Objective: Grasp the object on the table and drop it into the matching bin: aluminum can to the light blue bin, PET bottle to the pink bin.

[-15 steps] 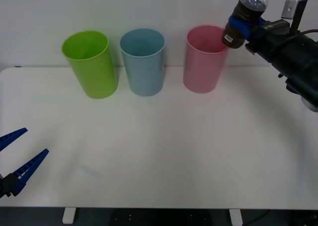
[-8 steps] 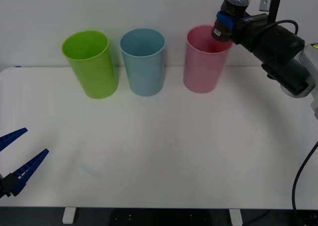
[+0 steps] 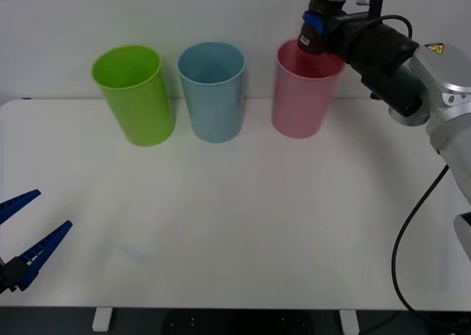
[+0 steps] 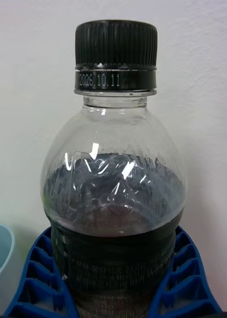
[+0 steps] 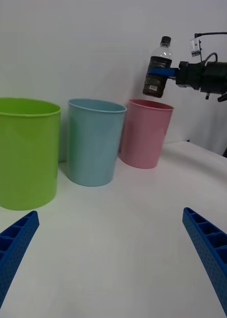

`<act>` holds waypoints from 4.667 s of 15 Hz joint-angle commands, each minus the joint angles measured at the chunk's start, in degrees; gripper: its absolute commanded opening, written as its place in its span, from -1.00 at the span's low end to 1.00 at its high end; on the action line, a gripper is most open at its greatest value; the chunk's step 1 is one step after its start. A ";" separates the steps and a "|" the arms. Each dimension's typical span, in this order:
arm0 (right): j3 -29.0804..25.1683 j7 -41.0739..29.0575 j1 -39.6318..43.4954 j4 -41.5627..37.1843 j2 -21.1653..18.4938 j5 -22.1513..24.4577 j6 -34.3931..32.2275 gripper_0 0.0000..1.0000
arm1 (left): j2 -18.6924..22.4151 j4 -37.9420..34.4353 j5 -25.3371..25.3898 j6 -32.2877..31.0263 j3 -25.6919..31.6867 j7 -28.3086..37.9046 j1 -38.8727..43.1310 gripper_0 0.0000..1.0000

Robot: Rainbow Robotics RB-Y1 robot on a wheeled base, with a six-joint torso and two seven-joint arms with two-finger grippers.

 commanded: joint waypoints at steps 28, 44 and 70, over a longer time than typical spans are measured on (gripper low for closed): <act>-0.02 3.52 4.75 -6.23 -3.01 -3.54 -6.21 1.00 | 0.00 0.00 0.00 0.00 0.00 0.00 0.00 1.00; -6.97 5.28 39.64 -43.67 -11.35 -9.87 -12.62 1.00 | 0.00 0.00 0.00 0.00 0.00 0.00 0.00 1.00; -23.31 22.51 73.04 -56.06 -5.99 -10.13 -38.11 1.00 | 0.00 0.00 0.00 0.00 0.00 0.00 0.00 1.00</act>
